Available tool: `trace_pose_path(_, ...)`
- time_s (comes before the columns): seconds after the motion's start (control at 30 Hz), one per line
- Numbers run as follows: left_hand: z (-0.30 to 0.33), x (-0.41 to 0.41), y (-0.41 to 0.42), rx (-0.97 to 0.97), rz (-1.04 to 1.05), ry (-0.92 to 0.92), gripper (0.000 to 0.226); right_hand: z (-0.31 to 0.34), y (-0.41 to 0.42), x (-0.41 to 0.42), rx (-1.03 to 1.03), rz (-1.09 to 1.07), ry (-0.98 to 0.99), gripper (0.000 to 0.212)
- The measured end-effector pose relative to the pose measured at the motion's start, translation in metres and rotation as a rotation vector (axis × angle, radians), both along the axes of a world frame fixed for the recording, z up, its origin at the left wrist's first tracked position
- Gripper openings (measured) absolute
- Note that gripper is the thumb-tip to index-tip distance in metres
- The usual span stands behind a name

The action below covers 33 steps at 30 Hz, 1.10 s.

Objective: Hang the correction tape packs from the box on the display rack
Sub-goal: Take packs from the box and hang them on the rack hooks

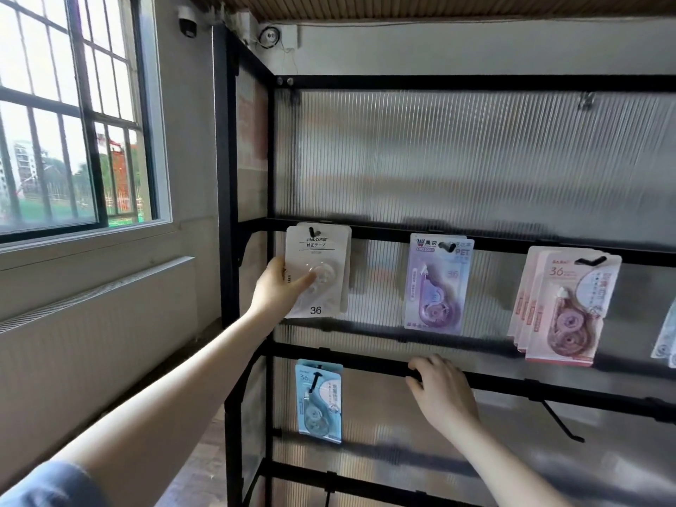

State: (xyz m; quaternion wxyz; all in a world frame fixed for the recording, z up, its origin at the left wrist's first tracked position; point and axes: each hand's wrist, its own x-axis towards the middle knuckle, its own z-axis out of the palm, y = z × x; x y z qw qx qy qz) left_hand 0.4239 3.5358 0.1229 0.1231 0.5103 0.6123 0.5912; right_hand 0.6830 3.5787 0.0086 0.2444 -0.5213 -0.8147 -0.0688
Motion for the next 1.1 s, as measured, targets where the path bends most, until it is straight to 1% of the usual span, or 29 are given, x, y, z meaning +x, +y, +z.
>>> trace_pose_path(0.03,-0.003,0.001,-0.003,-0.015,0.028,0.033,0.035,0.000,-0.001,0.000,0.003,-0.003,-0.002,0.031)
trace_pose_path(0.17,-0.029,0.002,-0.015,-0.154,0.078,0.172,0.056,-0.002,-0.009,0.001,0.023,-0.019,-0.004,0.029)
trace_pose_path(0.23,-0.044,0.003,-0.022,-0.220,0.107,0.267,0.054,-0.004,-0.014,0.003,0.035,-0.035,-0.021,0.030)
trace_pose_path(0.3,-0.055,0.004,-0.030,-0.245,0.150,0.344,0.053,-0.008,-0.018,0.005,0.038,-0.064,-0.055,0.033)
trace_pose_path(0.4,-0.068,0.012,-0.042,-0.293,0.209,0.473,0.061,-0.013,-0.024,0.011,0.031,-0.114,-0.057,0.036)
trace_pose_path(0.53,-0.084,0.026,-0.050,-0.278,0.221,0.582,0.067,-0.020,-0.032,0.024,0.023,-0.167,-0.007,0.031)
trace_pose_path(0.63,-0.097,0.046,-0.053,-0.275,0.202,0.652,0.067,-0.025,-0.039,0.044,0.035,-0.185,0.035,0.029)
trace_pose_path(0.73,-0.110,0.075,-0.053,-0.264,0.180,0.676,0.063,-0.030,-0.043,0.071,-0.005,-0.200,0.003,0.034)
trace_pose_path(0.9,-0.139,0.136,-0.055,-0.324,0.150,0.672,0.068,-0.045,-0.048,0.131,-0.118,-0.204,-0.021,0.043)
trace_pose_path(1.1,-0.177,0.212,-0.068,-0.394,0.133,0.661,0.067,-0.076,-0.055,0.205,-0.174,-0.182,-0.063,0.042)
